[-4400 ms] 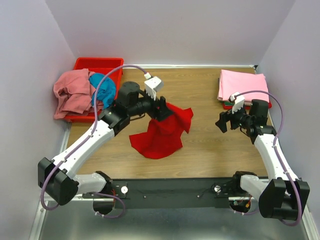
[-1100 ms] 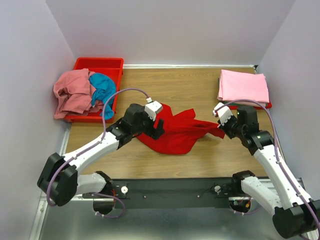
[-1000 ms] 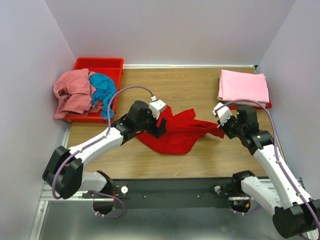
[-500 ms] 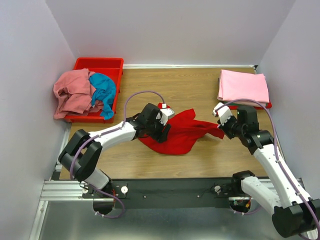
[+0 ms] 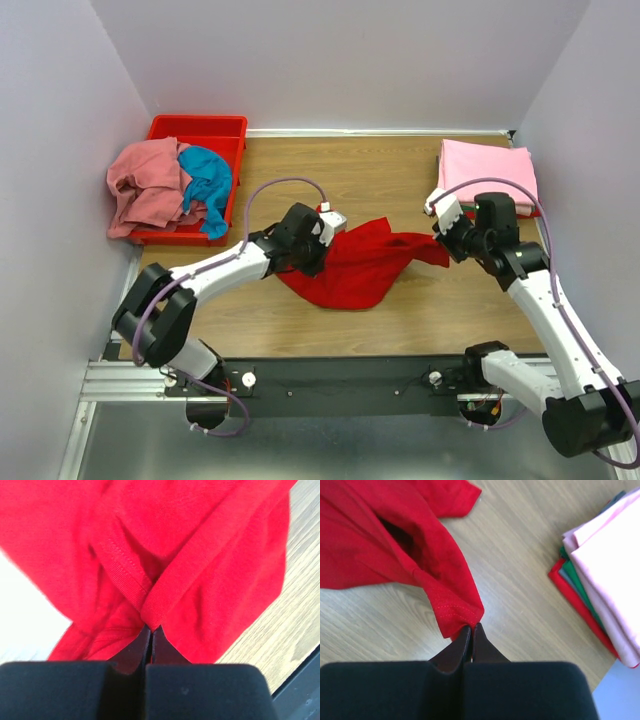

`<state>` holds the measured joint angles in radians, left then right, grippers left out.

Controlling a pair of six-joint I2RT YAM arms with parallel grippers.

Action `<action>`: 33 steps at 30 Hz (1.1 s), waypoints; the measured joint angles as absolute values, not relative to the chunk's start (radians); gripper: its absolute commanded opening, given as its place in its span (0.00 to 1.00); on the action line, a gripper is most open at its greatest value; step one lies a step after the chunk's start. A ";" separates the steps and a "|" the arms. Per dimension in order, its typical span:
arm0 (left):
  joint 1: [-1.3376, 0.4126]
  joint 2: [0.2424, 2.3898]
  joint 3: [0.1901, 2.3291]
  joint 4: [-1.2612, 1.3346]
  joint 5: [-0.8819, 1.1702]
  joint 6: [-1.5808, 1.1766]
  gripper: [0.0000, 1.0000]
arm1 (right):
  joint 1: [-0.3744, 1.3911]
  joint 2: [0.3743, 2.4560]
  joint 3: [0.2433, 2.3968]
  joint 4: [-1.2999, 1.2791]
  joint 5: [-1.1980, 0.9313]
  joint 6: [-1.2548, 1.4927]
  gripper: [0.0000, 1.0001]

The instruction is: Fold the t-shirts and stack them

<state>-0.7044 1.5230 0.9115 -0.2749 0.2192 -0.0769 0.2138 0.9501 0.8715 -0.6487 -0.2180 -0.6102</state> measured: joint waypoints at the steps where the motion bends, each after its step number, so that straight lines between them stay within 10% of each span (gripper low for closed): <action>1: -0.705 1.496 0.912 -0.278 0.208 -0.081 0.00 | 0.214 0.963 0.893 -0.654 -0.226 -0.611 0.00; 19: -0.608 1.197 0.981 -0.202 0.005 -0.201 0.00 | 0.214 1.208 1.305 -0.700 -0.368 -0.630 0.00; 33: -0.452 1.347 1.571 -0.157 -0.012 -0.214 0.00 | 0.214 1.571 1.966 -0.686 -0.328 -0.583 0.00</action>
